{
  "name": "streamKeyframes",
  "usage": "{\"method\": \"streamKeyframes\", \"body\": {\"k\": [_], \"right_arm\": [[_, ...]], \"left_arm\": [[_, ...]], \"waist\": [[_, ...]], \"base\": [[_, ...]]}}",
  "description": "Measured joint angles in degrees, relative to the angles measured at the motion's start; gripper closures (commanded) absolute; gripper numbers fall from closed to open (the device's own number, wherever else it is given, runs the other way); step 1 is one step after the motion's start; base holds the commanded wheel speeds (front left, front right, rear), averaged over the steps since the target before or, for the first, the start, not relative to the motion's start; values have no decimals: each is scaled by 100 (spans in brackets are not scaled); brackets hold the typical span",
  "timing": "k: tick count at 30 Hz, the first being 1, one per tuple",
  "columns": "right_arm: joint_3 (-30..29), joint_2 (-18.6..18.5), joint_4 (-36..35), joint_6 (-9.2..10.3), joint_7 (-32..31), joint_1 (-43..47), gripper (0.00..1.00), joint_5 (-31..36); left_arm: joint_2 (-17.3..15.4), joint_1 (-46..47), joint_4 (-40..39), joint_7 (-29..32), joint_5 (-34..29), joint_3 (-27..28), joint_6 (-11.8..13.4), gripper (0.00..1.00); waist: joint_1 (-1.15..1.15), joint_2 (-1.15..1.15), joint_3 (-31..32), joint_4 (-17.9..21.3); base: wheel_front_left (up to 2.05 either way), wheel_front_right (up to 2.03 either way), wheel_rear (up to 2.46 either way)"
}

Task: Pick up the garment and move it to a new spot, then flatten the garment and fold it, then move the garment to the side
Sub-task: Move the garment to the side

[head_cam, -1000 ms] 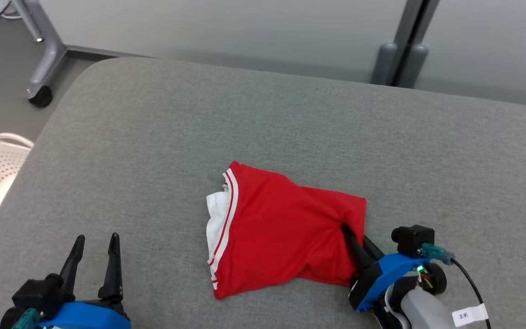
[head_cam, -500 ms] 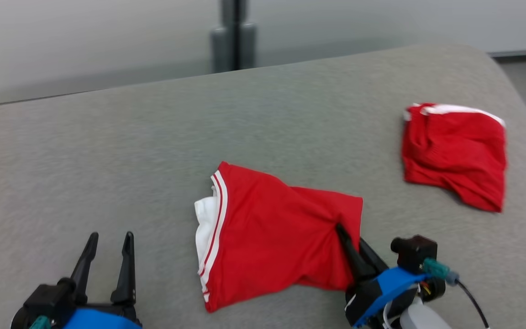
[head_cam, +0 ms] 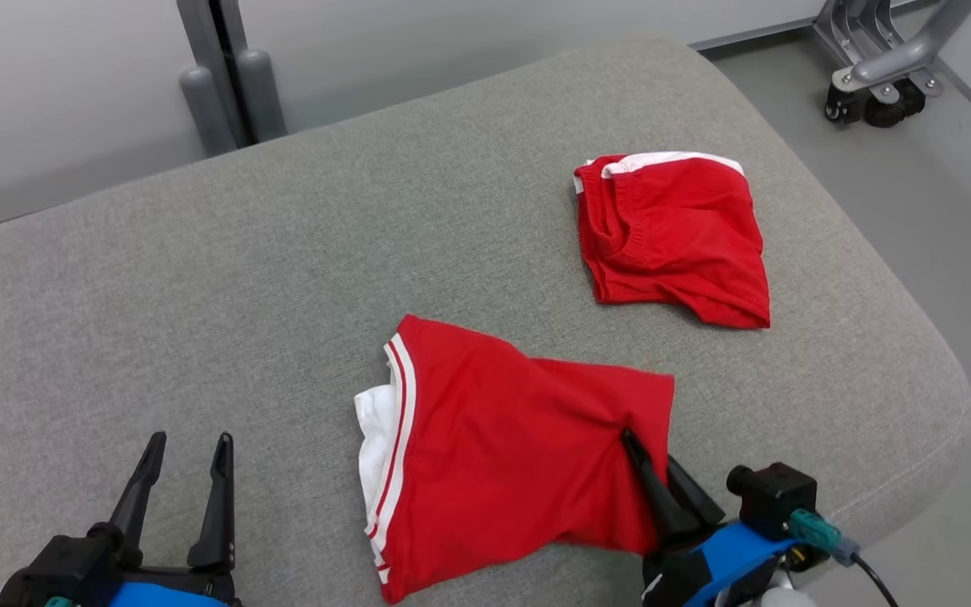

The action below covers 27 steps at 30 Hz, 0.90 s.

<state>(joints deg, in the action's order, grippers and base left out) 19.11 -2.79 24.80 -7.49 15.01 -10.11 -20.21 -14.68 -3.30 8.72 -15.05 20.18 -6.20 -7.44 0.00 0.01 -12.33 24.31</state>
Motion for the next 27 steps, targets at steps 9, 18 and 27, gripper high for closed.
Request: {"method": "streamKeyframes", "body": {"k": [9, 18, 27], "right_arm": [[-1507, -2, 325, 0, -68, -1225, 100, 1961], [-3897, -1, -457, -1, -1042, -2137, 100, 4077], [-5344, -8, -1147, 0, -1307, -2296, 0, 4923]], "left_arm": [[-322, -3, -25, 0, 108, -244, 0, 0], [-601, 86, -7, 0, 358, -339, 0, 0], [-821, 259, 20, 0, 516, -350, 0, 0]], "waist": [[0, 0, -141, -436], [0, 0, -415, -1124], [0, -1, -756, -1620]], "base": [[0, 0, 0], [0, 0, 0], [0, 0, 0]]}}
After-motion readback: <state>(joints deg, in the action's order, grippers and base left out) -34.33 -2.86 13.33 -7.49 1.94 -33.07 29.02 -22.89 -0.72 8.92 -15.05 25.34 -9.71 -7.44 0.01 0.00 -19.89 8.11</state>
